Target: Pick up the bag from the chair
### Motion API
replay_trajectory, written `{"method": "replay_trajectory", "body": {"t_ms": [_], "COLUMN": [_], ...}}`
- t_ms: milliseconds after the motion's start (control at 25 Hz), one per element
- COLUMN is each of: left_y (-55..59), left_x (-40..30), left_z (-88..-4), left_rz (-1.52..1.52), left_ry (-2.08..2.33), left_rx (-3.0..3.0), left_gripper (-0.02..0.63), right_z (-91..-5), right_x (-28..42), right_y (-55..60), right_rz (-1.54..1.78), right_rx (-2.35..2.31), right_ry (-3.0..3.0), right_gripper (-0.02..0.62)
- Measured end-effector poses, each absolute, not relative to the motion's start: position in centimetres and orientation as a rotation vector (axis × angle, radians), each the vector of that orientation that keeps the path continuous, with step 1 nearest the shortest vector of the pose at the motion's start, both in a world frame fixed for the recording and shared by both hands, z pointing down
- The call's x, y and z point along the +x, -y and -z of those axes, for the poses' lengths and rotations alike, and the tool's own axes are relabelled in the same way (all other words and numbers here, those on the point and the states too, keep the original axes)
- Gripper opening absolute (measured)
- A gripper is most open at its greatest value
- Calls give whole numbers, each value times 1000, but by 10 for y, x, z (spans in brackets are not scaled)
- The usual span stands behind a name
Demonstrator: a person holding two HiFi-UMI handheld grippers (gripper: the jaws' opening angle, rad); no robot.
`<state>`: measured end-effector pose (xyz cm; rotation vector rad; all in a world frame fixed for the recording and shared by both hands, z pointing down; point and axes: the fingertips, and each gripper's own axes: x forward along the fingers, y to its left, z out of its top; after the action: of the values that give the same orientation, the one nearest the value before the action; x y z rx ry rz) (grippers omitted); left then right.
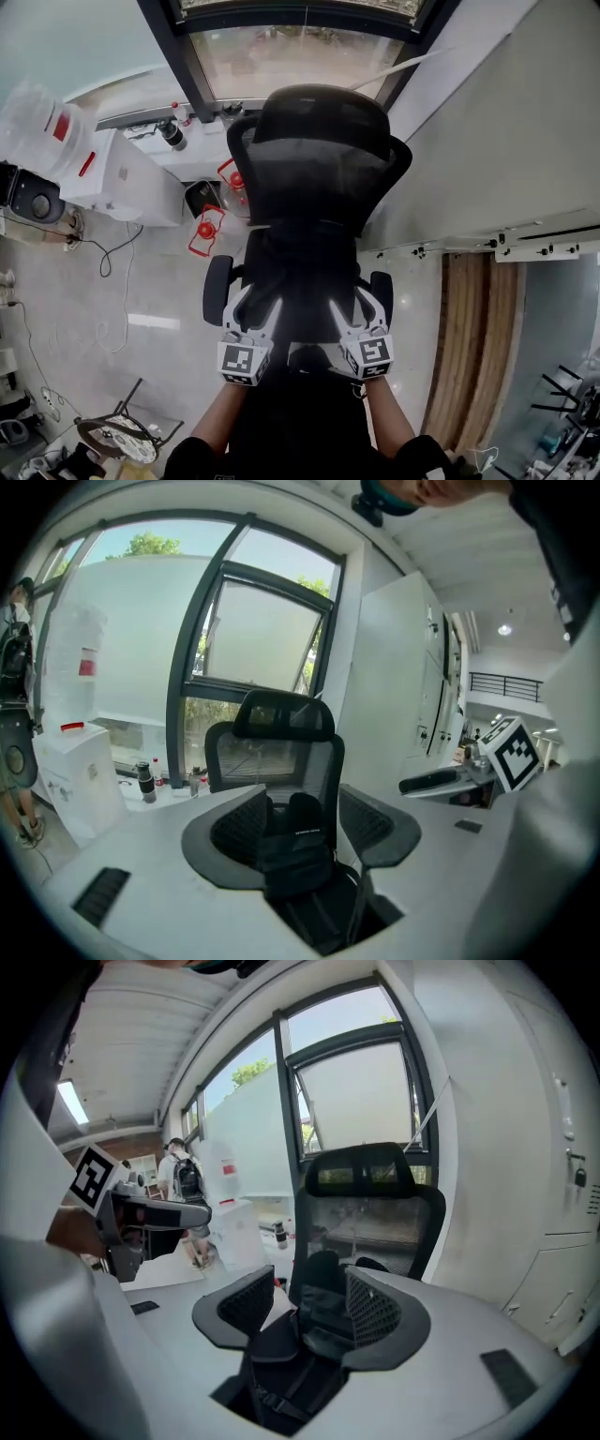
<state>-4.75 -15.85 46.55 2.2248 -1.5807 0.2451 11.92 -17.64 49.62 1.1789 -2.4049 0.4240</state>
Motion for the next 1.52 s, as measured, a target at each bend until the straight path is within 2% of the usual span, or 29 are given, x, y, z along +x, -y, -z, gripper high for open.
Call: {"method": "replay_trajectory", "body": {"t_ms": [520,760,1520], "left_y": [248,273,285], "left_x": [-62,-59,-49], "left_z": [-642,-704,-876], "left_rz": [-629,-654,-890], "left_ry": [1451,1418,1249], "left_rx": [2102,2015,1865], "left_gripper": [236,249,258], "right_z": [-645,-720,-868], "right_x": [147,164,218], "right_y": [268,287,306], "right_rz": [-447,-417,-404], "right_rx": [992,829,592], "right_ry": [2054,1880,1555], "right_gripper": [236,239,239]}}
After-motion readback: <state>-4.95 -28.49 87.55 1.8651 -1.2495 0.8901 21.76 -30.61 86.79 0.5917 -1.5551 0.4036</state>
